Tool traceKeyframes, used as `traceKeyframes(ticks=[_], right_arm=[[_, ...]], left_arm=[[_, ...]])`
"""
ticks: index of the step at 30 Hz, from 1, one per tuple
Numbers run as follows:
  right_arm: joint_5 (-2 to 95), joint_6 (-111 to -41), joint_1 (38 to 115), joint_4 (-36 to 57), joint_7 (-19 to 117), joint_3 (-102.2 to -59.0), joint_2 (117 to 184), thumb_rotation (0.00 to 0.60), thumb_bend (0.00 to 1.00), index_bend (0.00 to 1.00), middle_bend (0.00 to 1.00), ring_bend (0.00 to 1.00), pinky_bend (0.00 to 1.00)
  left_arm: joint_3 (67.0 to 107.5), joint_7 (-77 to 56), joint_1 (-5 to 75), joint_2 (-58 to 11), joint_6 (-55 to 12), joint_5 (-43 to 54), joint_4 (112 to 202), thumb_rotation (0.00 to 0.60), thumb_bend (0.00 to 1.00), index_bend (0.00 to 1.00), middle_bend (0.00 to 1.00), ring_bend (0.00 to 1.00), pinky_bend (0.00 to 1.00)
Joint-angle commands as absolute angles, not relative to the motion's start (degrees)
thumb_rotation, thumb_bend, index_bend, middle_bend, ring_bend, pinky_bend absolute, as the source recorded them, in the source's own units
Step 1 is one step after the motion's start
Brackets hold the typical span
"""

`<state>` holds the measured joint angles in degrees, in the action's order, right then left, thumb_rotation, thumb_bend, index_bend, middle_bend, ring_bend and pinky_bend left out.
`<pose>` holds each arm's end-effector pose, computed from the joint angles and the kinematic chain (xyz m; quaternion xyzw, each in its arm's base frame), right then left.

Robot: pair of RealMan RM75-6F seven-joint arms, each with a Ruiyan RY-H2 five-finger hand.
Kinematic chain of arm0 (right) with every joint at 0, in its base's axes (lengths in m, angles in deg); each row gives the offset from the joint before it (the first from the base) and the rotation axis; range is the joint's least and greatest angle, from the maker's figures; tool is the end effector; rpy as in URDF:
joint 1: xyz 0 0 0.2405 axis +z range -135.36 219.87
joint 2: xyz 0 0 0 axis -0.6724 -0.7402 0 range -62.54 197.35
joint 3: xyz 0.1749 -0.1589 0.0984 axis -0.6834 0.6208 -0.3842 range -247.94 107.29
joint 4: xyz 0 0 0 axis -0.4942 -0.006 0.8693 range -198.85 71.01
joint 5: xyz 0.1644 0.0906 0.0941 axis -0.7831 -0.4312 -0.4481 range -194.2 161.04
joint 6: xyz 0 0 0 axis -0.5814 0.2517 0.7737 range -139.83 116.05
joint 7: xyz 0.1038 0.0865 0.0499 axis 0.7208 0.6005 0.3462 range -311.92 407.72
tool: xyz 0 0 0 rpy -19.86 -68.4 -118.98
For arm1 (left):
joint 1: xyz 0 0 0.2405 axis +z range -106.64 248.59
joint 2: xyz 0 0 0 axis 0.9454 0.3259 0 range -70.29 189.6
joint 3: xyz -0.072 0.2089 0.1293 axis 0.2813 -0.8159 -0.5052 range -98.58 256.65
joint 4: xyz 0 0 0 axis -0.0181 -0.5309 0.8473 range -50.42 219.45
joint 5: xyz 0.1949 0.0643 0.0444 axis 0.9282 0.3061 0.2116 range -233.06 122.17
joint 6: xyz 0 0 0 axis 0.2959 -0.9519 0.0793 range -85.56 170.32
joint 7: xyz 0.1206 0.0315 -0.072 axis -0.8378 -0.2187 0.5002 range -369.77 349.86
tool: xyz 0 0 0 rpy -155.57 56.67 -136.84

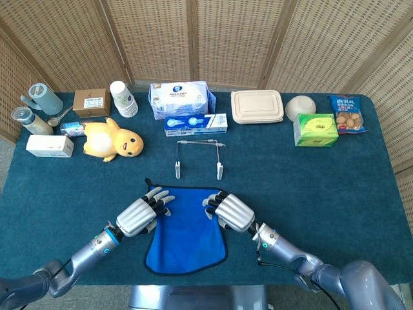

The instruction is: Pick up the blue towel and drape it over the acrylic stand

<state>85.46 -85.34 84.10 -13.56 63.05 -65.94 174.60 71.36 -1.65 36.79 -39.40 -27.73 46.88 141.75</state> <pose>-0.1525 -0.2956 -0.0875 0.8016 -0.2470 0.4937 0.2297 -0.2152 0.2670 -0.0640 -0.8287 -0.2613 -0.4107 0.2763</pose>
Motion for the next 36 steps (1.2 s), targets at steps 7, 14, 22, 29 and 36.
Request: traceKeyframes(ticks=[7,14,22,29,36], right_arm=[[85.4,-85.2,84.1,-13.4,62.9,-66.0,174.6,0.6,0.45,0.69,0.36,0.33,0.4],[85.6,-85.1,84.2,-12.1,64.2,-65.7,174.7,0.6,0.45,0.87,0.46,0.38,0.4],[85.0,-85.3,84.2,-10.2,64.9,-66.6,174.3,0.6,0.45,0.98,0.53,0.42,0.4],[82.9,-86.2,83.7,-4.9,64.8,-69.0,172.1,0.6,0.45,1.0,0.56,0.43,0.4],[79.7,-86.9,83.1,5.2,62.9,-72.9,167.2,0.6,0.46,1.0,0.56,0.44,0.4]], left_arm=[[71.3,-0.8,37.2,-39.5,-28.7,46.5,141.7,0.6,0.69,0.58,0.22,0.1,0.02],[71.3,0.0,38.3,-39.1,-30.1,46.0,142.2,0.6,0.68,0.73,0.33,0.18,0.04],[71.8,0.8,39.9,-37.3,-31.5,44.4,144.3,0.6,0.68,0.78,0.39,0.23,0.04],[73.0,1.7,40.6,-34.7,-34.0,43.9,149.0,0.6,0.68,0.79,0.4,0.25,0.04],[75.3,1.7,40.3,-30.4,-36.7,43.7,155.9,0.6,0.68,0.79,0.41,0.25,0.05]])
